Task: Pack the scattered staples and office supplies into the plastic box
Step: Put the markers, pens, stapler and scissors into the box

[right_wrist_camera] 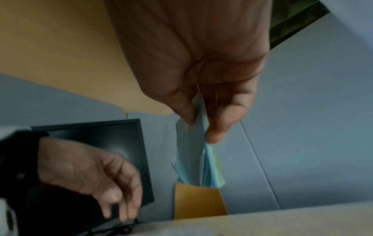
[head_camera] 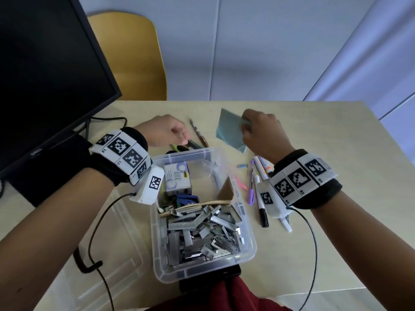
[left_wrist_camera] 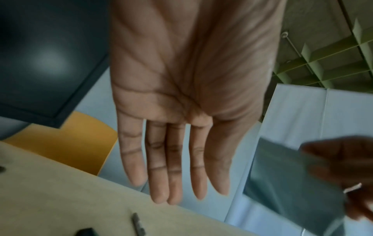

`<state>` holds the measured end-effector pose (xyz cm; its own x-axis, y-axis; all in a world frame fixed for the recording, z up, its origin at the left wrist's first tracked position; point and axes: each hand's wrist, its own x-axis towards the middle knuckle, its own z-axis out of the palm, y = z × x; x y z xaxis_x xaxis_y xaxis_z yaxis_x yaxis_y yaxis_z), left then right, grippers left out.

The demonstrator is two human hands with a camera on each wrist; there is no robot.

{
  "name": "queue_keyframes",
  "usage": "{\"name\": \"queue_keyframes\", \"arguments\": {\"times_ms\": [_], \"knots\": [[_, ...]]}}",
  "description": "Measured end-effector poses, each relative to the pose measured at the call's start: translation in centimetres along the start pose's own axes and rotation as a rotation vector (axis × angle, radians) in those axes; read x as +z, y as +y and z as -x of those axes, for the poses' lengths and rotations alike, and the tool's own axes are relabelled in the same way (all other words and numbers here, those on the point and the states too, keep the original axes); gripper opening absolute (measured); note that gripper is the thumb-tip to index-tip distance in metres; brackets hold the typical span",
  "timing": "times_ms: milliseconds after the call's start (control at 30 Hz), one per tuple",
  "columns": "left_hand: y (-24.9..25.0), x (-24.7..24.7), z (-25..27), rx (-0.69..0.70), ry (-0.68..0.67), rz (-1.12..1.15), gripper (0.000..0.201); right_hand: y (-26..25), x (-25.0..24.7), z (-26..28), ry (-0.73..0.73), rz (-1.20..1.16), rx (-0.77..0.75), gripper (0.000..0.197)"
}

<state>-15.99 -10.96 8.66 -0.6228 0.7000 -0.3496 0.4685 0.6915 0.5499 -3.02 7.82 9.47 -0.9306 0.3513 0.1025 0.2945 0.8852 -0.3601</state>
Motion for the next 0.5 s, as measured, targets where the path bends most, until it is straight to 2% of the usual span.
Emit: {"name": "queue_keyframes", "arguments": {"times_ms": [67,133,267,367,433,500], "knots": [[-1.0,-0.2,0.9,-0.006,-0.013,-0.008,0.009,-2.1,-0.5,0.2,0.06,-0.066,-0.05,0.015],[-2.1,-0.3,1.6,-0.022,-0.023,-0.004,0.009,-3.9,-0.4,0.6,0.058,-0.177,-0.105,0.013],[-3.9,-0.4,3.0,-0.059,-0.024,0.069,0.018,-7.2,1.5,1.6,-0.119,-0.334,-0.097,0.013],[-4.3,0.3,3.8,-0.139,-0.006,-0.027,0.011,-9.2,3.1,2.3,-0.247,-0.373,-0.047,0.017],[-4.5,1.1,4.2,-0.182,-0.018,-0.115,0.023,-10.0,4.0,2.6,-0.308,-0.391,-0.017,0.021],[-4.9,1.5,4.4,-0.183,-0.001,-0.104,0.03,-10.5,4.7,2.8,-0.352,-0.413,0.029,0.024]]}}
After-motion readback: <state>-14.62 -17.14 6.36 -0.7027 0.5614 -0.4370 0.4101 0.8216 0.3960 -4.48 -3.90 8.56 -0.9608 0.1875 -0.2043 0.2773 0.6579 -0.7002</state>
